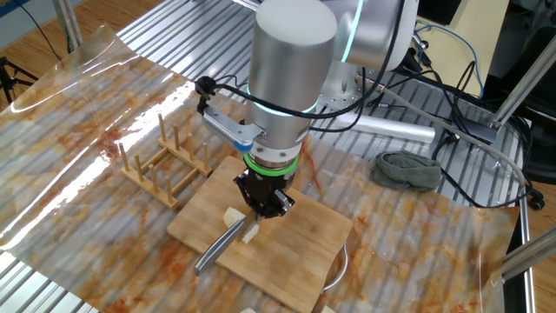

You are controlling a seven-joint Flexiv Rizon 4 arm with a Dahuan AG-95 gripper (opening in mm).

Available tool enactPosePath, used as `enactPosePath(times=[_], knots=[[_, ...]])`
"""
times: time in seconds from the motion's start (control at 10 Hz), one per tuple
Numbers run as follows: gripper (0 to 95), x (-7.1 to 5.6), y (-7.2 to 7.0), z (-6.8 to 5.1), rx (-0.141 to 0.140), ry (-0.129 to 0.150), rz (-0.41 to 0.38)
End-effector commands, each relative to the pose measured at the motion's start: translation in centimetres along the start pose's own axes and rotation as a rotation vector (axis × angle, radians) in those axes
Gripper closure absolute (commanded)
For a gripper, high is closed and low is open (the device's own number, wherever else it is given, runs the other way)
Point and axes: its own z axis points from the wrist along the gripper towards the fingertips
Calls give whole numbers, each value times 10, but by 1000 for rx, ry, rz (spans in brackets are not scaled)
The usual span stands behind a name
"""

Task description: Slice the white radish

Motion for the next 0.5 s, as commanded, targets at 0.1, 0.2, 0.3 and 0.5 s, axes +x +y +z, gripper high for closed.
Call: enactPosePath(times=[0.1, 0.2, 0.3, 0.5], knots=[[950, 0, 2, 16, -5, -1, 1], [950, 0, 3, 27, -8, -5, 4], [950, -1, 7, 48, -9, -21, 15], [950, -2, 7, 50, -6, 3, 23]])
